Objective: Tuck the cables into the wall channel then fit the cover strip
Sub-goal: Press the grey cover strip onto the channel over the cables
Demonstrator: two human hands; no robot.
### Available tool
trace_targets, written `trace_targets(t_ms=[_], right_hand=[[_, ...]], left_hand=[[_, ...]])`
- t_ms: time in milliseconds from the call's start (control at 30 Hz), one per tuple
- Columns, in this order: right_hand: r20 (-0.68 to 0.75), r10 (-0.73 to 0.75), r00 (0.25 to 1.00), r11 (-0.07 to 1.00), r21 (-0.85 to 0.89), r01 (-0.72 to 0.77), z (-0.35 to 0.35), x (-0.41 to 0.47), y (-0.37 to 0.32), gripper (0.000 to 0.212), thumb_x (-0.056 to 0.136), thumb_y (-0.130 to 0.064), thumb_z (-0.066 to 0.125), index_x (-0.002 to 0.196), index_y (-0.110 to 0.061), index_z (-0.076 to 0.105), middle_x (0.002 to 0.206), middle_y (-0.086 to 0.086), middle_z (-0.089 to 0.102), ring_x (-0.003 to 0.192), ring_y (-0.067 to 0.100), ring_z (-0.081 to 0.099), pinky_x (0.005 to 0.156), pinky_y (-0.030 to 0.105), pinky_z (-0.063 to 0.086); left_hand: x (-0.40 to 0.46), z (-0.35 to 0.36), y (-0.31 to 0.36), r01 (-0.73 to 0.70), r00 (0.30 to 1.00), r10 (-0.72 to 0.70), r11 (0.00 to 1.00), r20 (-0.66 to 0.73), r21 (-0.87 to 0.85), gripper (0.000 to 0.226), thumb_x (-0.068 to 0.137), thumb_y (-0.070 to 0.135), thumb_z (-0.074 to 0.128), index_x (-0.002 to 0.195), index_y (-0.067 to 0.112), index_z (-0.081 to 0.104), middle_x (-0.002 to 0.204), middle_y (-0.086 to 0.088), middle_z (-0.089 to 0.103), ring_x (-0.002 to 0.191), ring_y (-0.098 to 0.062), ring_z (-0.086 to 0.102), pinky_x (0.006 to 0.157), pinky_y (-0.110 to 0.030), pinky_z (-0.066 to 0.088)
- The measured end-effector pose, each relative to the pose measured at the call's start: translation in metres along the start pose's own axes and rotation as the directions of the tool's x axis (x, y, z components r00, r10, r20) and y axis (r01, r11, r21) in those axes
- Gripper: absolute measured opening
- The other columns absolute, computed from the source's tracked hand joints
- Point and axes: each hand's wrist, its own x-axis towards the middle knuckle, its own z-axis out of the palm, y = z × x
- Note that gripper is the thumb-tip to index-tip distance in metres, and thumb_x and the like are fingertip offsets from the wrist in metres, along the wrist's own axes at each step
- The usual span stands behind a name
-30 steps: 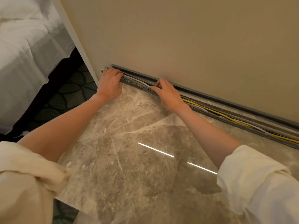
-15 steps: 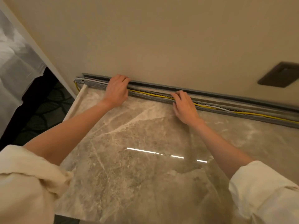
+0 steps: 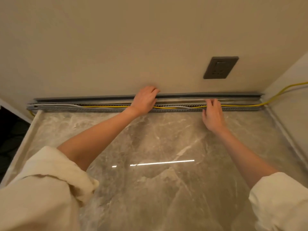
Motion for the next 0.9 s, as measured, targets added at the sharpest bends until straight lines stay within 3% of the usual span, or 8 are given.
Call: trace_targets(t_ms=[200, 400, 733, 900], right_hand=[[0.016, 0.080, 0.997, 0.997, 0.019, -0.081, -0.020, 0.001, 0.050, 0.045, 0.087, -0.001, 0.054, 0.131, 0.003, 0.044, 0.122, 0.027, 0.046, 0.115, 0.041, 0.043, 0.103, 0.046, 0.036], [0.066, 0.070, 0.995, 0.997, -0.049, -0.067, -0.027, 0.009, 0.087, 0.049, 0.086, 0.000, 0.057, 0.133, 0.003, 0.042, 0.123, 0.026, 0.045, 0.116, 0.040, 0.044, 0.103, 0.046, 0.039], [0.068, 0.045, 0.997, 0.976, -0.215, -0.029, -0.033, 0.047, 0.122, 0.050, 0.085, 0.002, 0.059, 0.132, 0.002, 0.042, 0.125, 0.027, 0.047, 0.114, 0.042, 0.044, 0.099, 0.048, 0.038], [0.107, 0.078, 0.991, 0.958, -0.283, -0.044, -0.026, 0.059, 0.135, 0.035, 0.086, 0.001, 0.059, 0.120, 0.002, 0.051, 0.119, 0.026, 0.052, 0.111, 0.040, 0.047, 0.097, 0.048, 0.040]], left_hand=[[0.037, 0.023, 0.041, 0.021, 1.000, -0.023, 0.997, 0.022, 0.074, 0.033, 0.092, 0.015, 0.050, 0.124, 0.005, 0.049, 0.127, -0.017, 0.055, 0.118, -0.033, 0.049, 0.097, -0.043, 0.040], [0.040, 0.041, 0.061, 0.146, 0.988, -0.154, 0.956, 0.012, 0.253, 0.017, 0.085, 0.011, 0.058, 0.101, 0.006, 0.056, 0.108, -0.014, 0.060, 0.102, -0.031, 0.052, 0.090, -0.040, 0.042], [0.043, 0.043, 0.074, 0.218, 0.974, -0.223, 0.906, -0.027, 0.364, 0.030, 0.073, -0.008, 0.057, 0.099, 0.004, 0.050, 0.103, -0.016, 0.056, 0.098, -0.033, 0.051, 0.089, -0.040, 0.043], [0.042, 0.041, 0.074, 0.222, 0.972, -0.234, 0.893, -0.019, 0.392, 0.033, 0.068, -0.010, 0.060, 0.095, 0.005, 0.050, 0.100, -0.015, 0.057, 0.095, -0.032, 0.053, 0.086, -0.040, 0.045]])
